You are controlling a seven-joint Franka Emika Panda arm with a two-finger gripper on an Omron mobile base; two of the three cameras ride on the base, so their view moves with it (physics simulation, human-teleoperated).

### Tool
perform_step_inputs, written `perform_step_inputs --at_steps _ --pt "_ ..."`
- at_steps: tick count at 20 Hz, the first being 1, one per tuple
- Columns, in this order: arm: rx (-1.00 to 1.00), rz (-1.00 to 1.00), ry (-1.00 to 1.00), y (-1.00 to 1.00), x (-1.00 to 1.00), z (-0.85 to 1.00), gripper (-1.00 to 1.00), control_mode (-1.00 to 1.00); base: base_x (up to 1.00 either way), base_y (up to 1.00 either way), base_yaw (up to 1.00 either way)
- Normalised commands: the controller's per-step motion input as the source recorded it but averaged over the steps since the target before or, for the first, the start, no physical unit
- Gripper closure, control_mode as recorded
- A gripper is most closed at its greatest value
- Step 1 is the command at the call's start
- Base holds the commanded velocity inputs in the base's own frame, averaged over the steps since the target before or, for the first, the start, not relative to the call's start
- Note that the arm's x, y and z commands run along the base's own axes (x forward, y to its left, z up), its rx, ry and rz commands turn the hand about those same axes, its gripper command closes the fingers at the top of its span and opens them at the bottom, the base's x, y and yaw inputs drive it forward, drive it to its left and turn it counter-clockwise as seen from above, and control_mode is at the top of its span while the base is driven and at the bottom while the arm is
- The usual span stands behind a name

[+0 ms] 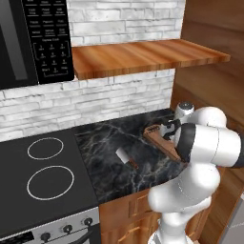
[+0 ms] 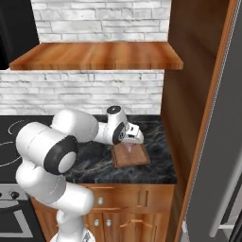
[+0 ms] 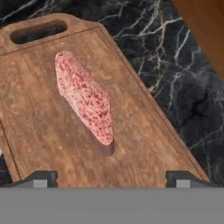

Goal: Retrieve the steak from the fridge and place it on the cutting board.

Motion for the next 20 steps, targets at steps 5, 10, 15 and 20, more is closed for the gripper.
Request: perform_step_inputs --at_steps 5,10,15,20 --pt "0.12 -0.28 0.00 0.21 -0.72 0.69 -1.00 -1.00 0.00 0.00 0.00" --pt "0.19 -0.25 0.00 0.07 -0.87 0.70 -1.00 -1.00 0.00 0.00 0.00" --pt "0.16 -0.18 0.00 0.17 -0.87 0.56 -1.00 -1.00 0.00 0.00 0.00" --pt "0.07 -0.12 -0.03 0.23 -0.89 0.37 -1.00 -1.00 0.00 0.00 0.00"
